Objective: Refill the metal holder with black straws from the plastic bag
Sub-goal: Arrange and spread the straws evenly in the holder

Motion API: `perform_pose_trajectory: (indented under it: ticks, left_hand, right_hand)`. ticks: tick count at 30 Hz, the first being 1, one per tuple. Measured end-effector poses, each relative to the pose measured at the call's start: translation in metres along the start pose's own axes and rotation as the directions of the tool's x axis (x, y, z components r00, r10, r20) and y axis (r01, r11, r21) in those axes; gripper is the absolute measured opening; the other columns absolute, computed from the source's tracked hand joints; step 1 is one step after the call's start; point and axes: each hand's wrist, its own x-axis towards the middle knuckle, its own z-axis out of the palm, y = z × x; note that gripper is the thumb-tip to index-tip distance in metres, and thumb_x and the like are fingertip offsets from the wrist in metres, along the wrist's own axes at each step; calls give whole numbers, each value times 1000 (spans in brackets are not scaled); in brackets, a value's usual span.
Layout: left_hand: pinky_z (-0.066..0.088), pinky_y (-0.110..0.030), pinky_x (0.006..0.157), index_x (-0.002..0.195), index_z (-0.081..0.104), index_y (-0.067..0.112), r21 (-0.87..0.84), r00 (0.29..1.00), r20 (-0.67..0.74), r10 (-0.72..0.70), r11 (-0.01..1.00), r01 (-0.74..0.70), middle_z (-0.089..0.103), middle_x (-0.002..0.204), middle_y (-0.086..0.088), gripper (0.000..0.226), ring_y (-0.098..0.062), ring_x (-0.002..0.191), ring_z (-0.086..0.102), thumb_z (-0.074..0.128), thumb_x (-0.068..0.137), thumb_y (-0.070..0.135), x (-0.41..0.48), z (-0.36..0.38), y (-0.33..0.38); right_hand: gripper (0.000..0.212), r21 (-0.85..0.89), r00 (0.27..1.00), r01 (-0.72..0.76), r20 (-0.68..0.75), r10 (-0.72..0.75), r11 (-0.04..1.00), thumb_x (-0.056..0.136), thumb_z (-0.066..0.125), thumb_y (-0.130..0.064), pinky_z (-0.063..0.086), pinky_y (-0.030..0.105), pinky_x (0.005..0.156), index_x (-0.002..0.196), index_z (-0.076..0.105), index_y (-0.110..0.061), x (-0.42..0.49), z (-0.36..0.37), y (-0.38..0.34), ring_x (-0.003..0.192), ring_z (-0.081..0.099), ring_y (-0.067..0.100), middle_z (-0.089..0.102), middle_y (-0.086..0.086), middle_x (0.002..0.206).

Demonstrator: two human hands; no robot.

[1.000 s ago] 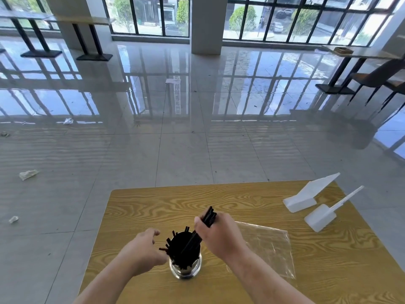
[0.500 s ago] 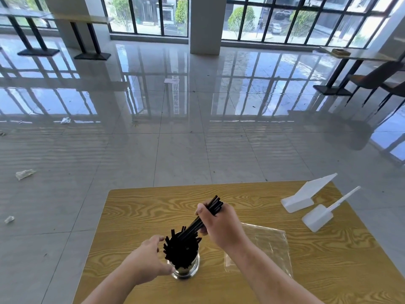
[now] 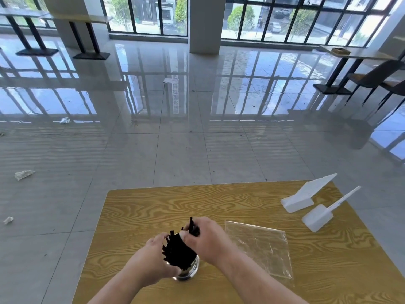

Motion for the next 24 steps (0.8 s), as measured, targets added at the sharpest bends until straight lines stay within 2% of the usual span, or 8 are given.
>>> perform_pose_trajectory:
  ticks: [2, 5, 8, 10, 12, 14, 18, 24]
  left_hand:
    - [45, -19, 84, 161, 20, 39, 0, 999, -34, 16, 1000, -17, 41, 158, 12, 124, -10, 124, 58, 86, 59, 64, -1, 2, 3]
    - [49, -23, 88, 163, 17, 37, 1, 998, -50, 45, 999, -45, 39, 158, 13, 132, -12, 123, 60, 85, 54, 67, 0, 7, 5]
    - [47, -23, 88, 164, 13, 36, 9, 997, -50, 60, 998, -60, 37, 158, 11, 137, -13, 123, 58, 85, 52, 68, 2, 10, 6]
    - [44, -20, 82, 163, 15, 37, 19, 996, -49, 75, 997, -74, 39, 150, 14, 133, -8, 110, 57, 86, 54, 67, 4, 12, 8]
    - [43, -16, 71, 159, 21, 41, 36, 995, -43, 94, 995, -92, 39, 134, 21, 123, -3, 98, 55, 86, 58, 64, 5, 12, 9]
    - [44, -16, 67, 155, 29, 44, 48, 993, -41, 108, 993, -106, 40, 128, 24, 112, -3, 97, 58, 85, 59, 61, 6, 12, 10]
    - [47, -19, 83, 148, 39, 45, 55, 990, -40, 133, 990, -131, 51, 129, 22, 94, -4, 106, 59, 84, 66, 55, 8, 13, 13]
    - [47, -18, 65, 105, 52, 48, 85, 988, -44, 146, 986, -142, 67, 94, 19, 32, 1, 84, 63, 70, 79, 52, 6, 12, 18]
  right_hand:
    - [28, -73, 998, -50, 40, 53, 996, 93, 65, -57, 45, 18, 66, 110, 67, -35, -3, 6, 5, 88, 63, 3, 67, -17, 105]
    - [53, -53, 995, -101, 15, 101, 994, 92, 63, -60, 43, 17, 77, 139, 58, -35, -6, 6, 12, 109, 59, 3, 60, -15, 128]
    - [50, -51, 990, -131, 39, 133, 990, 93, 63, -58, 46, 21, 82, 138, 57, -36, -8, 0, 17, 108, 60, 4, 61, -15, 129]
    - [42, -58, 985, -153, 74, 157, 987, 94, 63, -57, 53, 23, 81, 131, 60, -36, -9, -2, 19, 101, 63, 3, 63, -17, 120]
    - [38, -67, 980, -173, 87, 178, 983, 95, 63, -57, 59, 29, 85, 126, 62, -35, -10, -2, 21, 98, 65, 4, 65, -16, 114]
    - [38, -83, 978, -189, 75, 196, 978, 96, 63, -59, 61, 36, 90, 126, 62, -34, -11, 0, 25, 99, 66, 6, 66, -15, 114]
    - [59, -226, 974, -212, 30, 225, 951, 99, 58, -69, 56, 36, 91, 141, 54, -27, -12, 6, 32, 114, 67, 17, 68, -5, 131]
    - [64, -177, 968, -223, 74, 239, 959, 97, 52, -77, 58, 44, 97, 139, 54, -30, -13, 9, 33, 111, 67, 18, 70, -4, 123]
